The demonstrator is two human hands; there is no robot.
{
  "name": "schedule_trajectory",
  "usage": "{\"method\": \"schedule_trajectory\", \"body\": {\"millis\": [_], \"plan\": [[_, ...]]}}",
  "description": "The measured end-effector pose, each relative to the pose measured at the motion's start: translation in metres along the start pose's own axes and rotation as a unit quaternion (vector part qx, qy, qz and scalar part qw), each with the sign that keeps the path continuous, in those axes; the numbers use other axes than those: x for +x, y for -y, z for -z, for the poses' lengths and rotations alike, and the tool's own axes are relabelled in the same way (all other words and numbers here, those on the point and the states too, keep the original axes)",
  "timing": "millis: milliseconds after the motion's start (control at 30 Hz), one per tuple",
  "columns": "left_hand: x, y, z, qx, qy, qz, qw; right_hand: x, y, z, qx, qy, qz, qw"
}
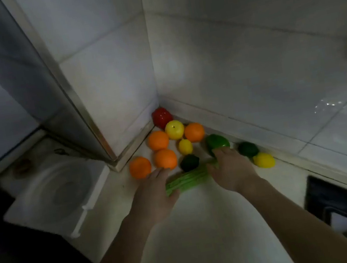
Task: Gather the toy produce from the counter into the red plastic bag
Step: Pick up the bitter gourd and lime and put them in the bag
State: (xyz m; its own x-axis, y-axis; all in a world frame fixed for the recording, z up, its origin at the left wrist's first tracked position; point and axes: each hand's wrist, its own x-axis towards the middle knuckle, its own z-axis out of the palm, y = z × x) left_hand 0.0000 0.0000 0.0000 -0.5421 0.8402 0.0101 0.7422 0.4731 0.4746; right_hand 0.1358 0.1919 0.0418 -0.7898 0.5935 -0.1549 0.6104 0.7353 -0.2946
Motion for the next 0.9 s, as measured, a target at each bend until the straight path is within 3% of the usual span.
{"method": "schedule_trajectory", "body": {"millis": [133, 467, 900], "plan": [[0.011, 0.009, -0.017, -0.033, 0.017, -0.001, 0.999, 0.036, 0.005, -0.024, 0.033, 0.032, -0.006, 0.999], [0.037, 0.040, -0.049, 0.010, 0.053, 0.016, 0.998, 0.087, 0.002, -0.078, 0.045, 0.063, -0.005, 0.997], [0.042, 0.053, -0.069, -0.030, 0.063, 0.041, 0.997, 0.103, 0.005, -0.101, 0.096, 0.023, -0.013, 0.995]]}}
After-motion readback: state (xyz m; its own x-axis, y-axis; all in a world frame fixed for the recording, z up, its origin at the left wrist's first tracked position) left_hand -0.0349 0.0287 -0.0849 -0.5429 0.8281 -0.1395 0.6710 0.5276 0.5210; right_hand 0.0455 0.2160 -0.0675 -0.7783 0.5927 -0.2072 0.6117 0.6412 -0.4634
